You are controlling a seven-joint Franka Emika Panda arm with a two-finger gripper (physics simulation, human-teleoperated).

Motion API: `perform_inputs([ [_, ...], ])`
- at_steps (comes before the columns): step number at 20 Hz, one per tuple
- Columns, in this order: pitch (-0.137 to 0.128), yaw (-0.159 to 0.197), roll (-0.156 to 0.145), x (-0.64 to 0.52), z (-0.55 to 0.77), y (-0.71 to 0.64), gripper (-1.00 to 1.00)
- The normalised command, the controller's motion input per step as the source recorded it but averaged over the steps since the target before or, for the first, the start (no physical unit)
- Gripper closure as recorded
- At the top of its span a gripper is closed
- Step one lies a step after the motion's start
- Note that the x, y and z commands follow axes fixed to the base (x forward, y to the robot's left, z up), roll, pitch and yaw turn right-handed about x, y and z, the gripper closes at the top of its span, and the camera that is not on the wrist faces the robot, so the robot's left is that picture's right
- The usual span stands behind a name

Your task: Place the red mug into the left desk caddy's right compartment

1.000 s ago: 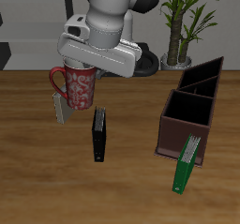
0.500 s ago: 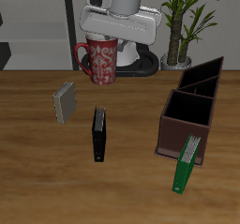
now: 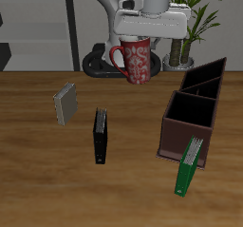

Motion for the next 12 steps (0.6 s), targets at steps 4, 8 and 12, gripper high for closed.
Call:
perform_inputs([
  [4, 0.005, 0.033, 0.054, -0.11, -0.07, 0.55, 1.0],
  [8, -0.012, 0.022, 0.027, 0.01, 0.03, 0.28, 1.0],
  [12, -0.015, 0.007, 0.02, 0.09, 0.12, 0.34, 1.0],
])
